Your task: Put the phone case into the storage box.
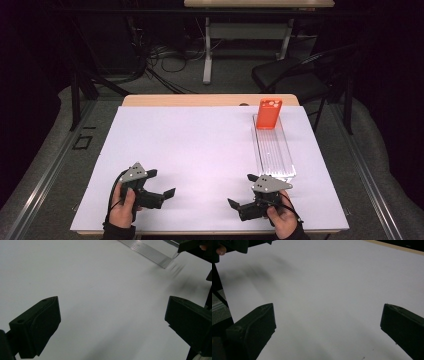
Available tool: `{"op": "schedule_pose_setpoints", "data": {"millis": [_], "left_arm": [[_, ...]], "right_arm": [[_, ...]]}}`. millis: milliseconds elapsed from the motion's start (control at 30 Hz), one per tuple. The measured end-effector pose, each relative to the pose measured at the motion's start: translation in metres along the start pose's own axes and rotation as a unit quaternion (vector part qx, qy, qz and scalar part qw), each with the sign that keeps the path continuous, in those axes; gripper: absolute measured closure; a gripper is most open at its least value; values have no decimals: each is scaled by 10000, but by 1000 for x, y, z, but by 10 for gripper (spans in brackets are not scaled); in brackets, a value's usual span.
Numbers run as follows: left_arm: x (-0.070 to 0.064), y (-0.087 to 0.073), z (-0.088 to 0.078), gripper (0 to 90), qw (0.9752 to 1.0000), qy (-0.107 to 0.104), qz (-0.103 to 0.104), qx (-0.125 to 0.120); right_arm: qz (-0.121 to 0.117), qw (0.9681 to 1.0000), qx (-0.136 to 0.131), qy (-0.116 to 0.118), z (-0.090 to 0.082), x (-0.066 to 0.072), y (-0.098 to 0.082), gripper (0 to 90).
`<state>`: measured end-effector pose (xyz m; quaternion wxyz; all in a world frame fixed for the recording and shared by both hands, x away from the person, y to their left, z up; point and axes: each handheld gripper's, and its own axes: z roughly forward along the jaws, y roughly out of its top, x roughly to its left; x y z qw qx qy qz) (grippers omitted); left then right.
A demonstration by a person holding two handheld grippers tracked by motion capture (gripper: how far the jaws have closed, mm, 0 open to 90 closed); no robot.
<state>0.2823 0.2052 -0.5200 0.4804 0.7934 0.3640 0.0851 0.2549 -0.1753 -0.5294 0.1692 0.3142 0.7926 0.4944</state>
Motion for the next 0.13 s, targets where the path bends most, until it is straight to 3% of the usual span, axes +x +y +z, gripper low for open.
{"op": "schedule_pose_setpoints", "data": {"millis": [133], "left_arm": [[1, 0, 0, 5, 10000, 13, -7, -7]], "right_arm": [[-16, 10000, -2, 13, 0, 0, 0, 0]]}}
